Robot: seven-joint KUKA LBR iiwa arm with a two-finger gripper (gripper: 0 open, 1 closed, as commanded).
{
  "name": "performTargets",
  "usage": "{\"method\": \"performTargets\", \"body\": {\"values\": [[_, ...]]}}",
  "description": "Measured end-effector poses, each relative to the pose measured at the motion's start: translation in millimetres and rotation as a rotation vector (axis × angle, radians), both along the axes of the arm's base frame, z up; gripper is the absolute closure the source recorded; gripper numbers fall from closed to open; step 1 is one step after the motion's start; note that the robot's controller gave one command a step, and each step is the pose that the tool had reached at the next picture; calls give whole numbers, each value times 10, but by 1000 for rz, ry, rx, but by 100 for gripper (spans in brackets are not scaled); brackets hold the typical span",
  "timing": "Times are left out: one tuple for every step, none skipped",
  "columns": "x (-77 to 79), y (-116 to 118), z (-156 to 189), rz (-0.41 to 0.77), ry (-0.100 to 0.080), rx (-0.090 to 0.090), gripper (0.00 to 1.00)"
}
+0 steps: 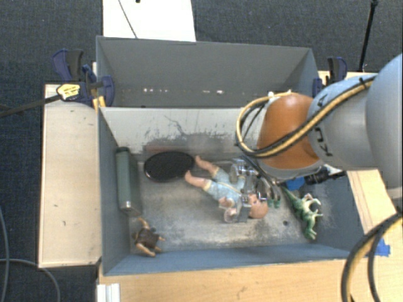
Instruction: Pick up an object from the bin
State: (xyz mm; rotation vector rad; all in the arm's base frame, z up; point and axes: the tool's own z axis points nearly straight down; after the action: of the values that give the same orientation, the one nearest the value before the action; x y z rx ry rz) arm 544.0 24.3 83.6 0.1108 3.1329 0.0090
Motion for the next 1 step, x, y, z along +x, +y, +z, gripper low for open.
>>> {"method": "performTargets", "body": {"values": [[-115,7,-118,-142,2,-4,100]]}}
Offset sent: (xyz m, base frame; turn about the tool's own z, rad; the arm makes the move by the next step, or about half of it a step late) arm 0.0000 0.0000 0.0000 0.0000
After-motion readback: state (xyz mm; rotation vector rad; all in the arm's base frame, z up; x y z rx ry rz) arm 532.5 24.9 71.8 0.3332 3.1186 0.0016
